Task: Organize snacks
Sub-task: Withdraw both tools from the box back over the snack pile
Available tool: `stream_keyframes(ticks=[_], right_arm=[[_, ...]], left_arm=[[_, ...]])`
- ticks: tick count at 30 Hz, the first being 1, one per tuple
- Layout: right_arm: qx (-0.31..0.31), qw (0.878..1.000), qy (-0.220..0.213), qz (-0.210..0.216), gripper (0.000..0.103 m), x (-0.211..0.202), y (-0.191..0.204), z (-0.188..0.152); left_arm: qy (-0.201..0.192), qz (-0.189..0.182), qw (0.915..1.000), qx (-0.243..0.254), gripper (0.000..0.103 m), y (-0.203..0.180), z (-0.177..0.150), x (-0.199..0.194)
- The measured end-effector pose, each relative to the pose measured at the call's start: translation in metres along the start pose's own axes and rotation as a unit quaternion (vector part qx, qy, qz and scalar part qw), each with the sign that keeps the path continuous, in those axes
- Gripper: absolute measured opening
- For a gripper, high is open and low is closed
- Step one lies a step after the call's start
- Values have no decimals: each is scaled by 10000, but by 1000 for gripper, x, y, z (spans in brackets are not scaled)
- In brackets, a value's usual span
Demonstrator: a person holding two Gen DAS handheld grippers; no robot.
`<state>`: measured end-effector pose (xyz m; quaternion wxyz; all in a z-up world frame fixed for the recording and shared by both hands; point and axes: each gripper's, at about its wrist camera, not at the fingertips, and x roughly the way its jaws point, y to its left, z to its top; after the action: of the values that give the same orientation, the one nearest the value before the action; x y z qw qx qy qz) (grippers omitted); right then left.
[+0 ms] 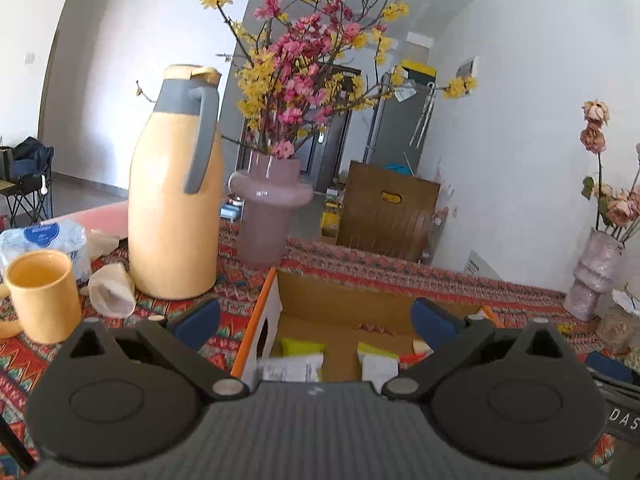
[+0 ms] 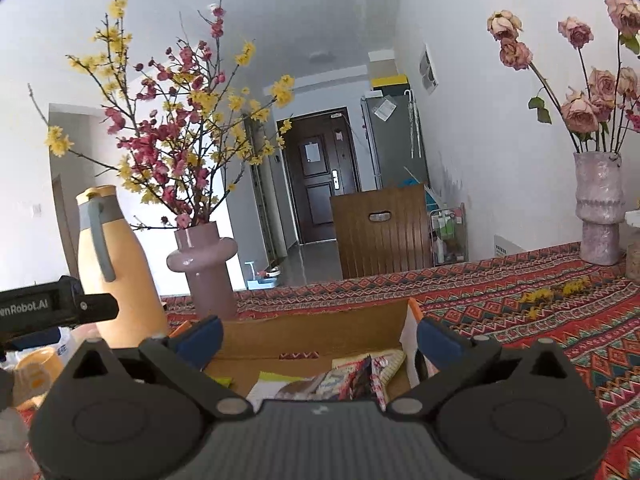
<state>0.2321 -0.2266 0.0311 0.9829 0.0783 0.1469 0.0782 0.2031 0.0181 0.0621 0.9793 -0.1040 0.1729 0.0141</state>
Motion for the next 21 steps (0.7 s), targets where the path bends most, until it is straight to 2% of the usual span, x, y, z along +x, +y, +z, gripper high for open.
stream_keyframes(ticks=[15,21], right_arm=[[35,9974,682,-224,103,-52,-25,-54],[158,9954,891,-322,103,-64,-37,-77]], left_arm=[[528,284,9974,405,103,39,-61,-30],[441,406,9957,702,103,44,-85,-31]])
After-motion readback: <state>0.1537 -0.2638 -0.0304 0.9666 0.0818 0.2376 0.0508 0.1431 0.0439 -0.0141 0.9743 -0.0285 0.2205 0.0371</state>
